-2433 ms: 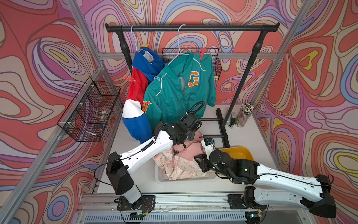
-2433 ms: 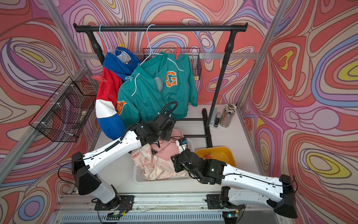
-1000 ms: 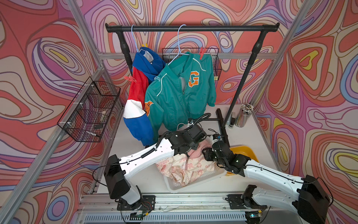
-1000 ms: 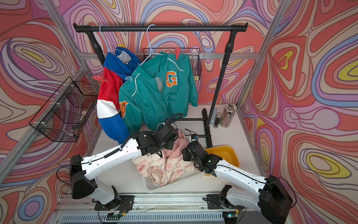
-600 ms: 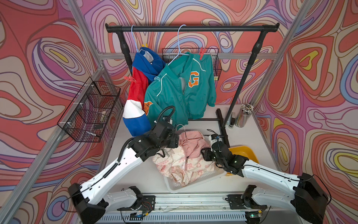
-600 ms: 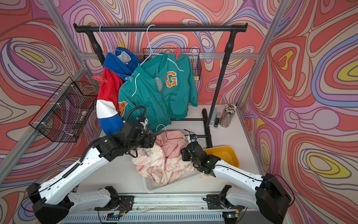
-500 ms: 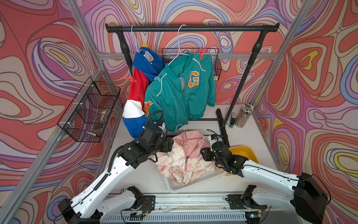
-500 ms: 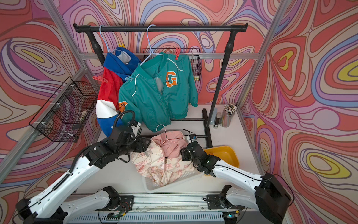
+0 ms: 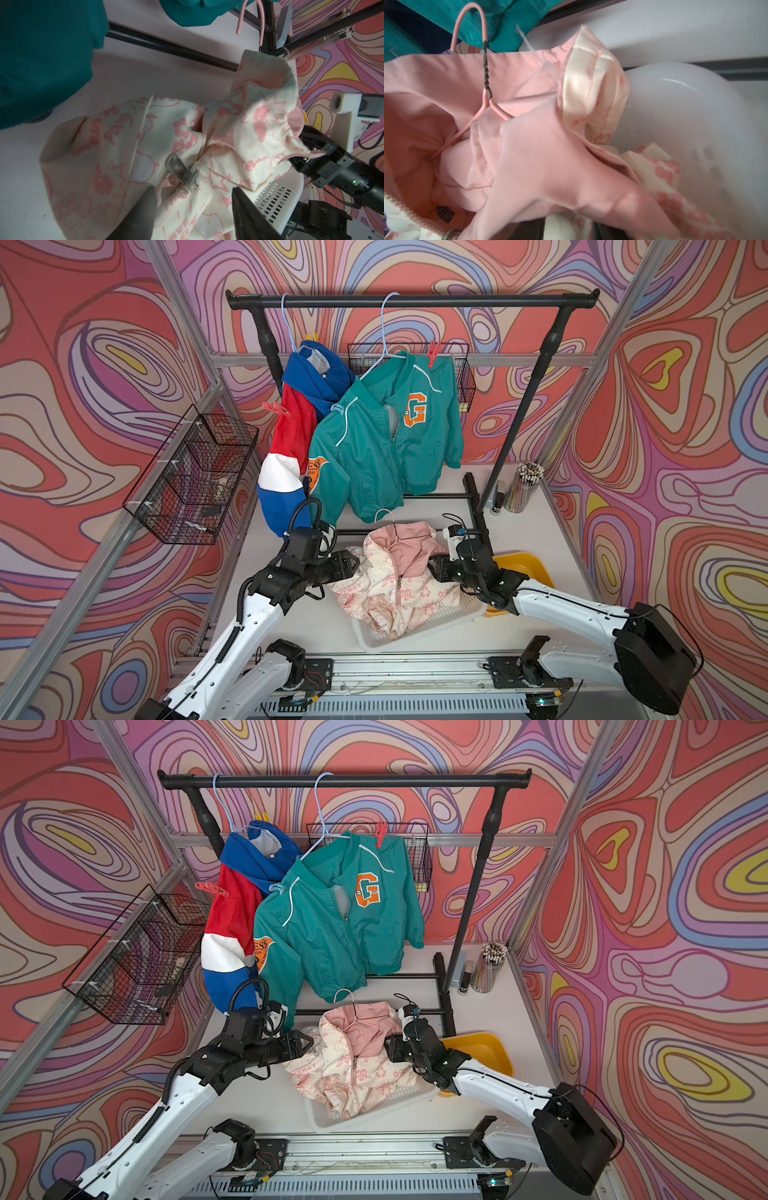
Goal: Remove the clothespins securing jackets to the hanger
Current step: Remove the clothespin from the hanger.
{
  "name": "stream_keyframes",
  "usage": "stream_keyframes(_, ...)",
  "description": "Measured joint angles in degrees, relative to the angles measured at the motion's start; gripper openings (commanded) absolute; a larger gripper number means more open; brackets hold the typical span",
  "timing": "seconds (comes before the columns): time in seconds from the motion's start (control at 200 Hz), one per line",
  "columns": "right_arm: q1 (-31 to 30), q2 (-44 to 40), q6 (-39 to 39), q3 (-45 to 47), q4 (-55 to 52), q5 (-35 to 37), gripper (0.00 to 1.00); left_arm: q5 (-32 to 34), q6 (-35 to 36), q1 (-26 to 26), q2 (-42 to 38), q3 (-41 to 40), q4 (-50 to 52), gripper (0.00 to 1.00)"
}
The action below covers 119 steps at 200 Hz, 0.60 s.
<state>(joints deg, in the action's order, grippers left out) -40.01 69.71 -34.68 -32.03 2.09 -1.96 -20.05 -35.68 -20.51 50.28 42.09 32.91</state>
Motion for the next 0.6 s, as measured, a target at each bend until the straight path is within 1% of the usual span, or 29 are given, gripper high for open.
stream_keyframes(0.225,1.4,1.0,0.6,0.1,1.8,-2.9,0.39,-1.8,-1.6,0.9,0.3,-2.9,-4.9,0.55)
stream_keyframes(0.596,2.2,1.4,1.2,0.3,2.9,-5.2,0.39,-3.1,-4.5,3.0,0.9,-7.7,-12.5,0.53)
